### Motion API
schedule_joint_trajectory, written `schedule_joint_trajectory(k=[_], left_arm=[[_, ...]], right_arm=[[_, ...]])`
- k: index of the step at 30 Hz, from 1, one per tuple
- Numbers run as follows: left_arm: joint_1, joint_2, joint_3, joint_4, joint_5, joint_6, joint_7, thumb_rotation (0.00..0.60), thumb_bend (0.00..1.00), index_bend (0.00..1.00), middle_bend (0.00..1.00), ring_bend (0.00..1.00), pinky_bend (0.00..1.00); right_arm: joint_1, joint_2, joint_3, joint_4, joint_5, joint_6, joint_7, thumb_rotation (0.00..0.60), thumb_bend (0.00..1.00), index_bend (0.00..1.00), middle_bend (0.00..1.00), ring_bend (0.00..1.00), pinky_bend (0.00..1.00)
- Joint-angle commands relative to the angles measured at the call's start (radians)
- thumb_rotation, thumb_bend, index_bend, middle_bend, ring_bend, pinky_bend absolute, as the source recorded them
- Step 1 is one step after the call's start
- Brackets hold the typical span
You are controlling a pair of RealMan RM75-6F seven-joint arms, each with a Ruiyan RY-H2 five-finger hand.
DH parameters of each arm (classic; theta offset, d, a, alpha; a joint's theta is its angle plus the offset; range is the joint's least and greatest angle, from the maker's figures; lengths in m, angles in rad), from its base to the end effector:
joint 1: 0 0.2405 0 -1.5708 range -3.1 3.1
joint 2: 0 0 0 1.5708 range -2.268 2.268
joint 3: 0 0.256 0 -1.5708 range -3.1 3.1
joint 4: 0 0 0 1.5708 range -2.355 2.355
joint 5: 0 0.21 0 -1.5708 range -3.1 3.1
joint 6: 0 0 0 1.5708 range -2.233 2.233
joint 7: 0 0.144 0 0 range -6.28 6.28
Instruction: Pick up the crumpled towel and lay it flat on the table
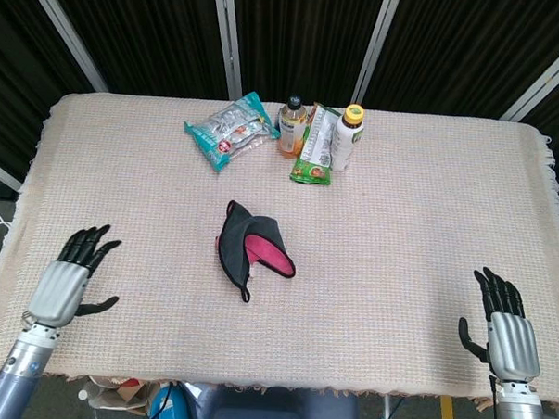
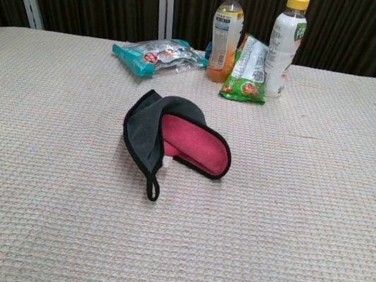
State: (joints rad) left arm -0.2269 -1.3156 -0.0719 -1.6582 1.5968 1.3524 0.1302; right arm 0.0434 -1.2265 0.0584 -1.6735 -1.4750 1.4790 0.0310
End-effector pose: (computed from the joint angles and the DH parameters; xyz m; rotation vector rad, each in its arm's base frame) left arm -0.2391 0.2167 0.0771 -1.6097 -0.9166 -1.0876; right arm -0.2977 -0.1686 0.1217 1.2742 -1.0931 1.0142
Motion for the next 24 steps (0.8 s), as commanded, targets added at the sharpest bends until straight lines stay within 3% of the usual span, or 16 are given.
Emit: schedule_joint_trajectory(k=[1,6,15,24], left_arm=[[-0.089,-0.072,-0.035,-0.025,-0.004,-0.101,0.114,0.600,0.10,0.29,0.04,0.00,0.00],[-0.175,-0.192,-0.061,0.014,-0.017,-0.191,0.243,0.600,0.12,0.35,0.06,0.00,0.00],[-0.277,-0.382,-0.098,0.123,-0.070,-0.275,0.366,0.600,0.14,0.31,0.07,0.00,0.00],[-0.363,-0.489,-0.139,0.210,-0.118,-0.330,0.454,0.600,0.16,0.35,0.09,0.00,0.00]], right_arm=[[0.002,0.000,0.005,0.004,0.007,-0.005,0.007,0.600,0.48,0.00,0.00,0.00,0.00],[0.006,0.005,0.016,0.009,0.033,-0.018,0.027,0.600,0.48,0.00,0.00,0.00,0.00],[0.011,0.012,0.027,0.021,0.061,-0.040,0.065,0.600,0.48,0.00,0.00,0.00,0.00],[0.013,0.017,0.032,0.022,0.070,-0.046,0.078,0.600,0.48,0.00,0.00,0.00,0.00]])
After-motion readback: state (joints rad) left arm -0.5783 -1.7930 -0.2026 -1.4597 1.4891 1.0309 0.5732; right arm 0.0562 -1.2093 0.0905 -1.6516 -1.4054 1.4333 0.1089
